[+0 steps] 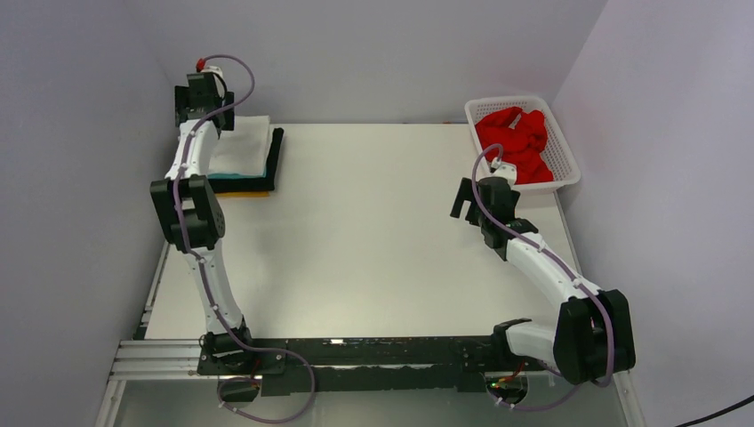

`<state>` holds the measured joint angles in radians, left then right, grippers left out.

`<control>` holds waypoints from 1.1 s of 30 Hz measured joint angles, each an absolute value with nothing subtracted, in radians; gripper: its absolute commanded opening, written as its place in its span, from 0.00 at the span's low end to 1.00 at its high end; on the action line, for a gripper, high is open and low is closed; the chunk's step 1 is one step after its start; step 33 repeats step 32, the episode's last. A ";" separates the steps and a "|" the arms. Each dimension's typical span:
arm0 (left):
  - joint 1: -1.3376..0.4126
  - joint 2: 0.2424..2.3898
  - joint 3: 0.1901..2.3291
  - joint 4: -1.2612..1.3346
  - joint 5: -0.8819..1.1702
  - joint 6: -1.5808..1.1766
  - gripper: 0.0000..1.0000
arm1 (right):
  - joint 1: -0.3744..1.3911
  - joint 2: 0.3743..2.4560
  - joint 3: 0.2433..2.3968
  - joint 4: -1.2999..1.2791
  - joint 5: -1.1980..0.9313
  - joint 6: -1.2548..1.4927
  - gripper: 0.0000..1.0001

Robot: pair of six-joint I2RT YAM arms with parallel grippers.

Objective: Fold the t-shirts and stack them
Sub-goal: Put the neatly folded tshirt into the corner of the board with the left arm, then reset both arms

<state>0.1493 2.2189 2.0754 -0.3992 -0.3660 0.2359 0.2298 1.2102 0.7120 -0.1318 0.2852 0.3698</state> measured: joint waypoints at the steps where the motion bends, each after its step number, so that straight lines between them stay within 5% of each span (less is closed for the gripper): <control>1: 0.150 2.196 2.060 -0.399 -0.355 0.208 0.99 | 0.230 1.209 0.712 -0.132 0.287 0.371 1.00; 11: 0.128 1.625 1.549 -0.253 -0.047 -0.153 0.99 | 0.230 1.037 0.664 -0.145 0.281 0.412 1.00; 24: -0.269 0.905 0.554 -0.004 -0.015 -0.407 0.99 | 0.230 0.881 0.525 -0.151 0.216 0.447 1.00; 33: -0.281 0.721 0.403 -0.014 -0.075 -0.423 0.99 | 0.230 0.871 0.471 -0.103 0.202 0.447 1.00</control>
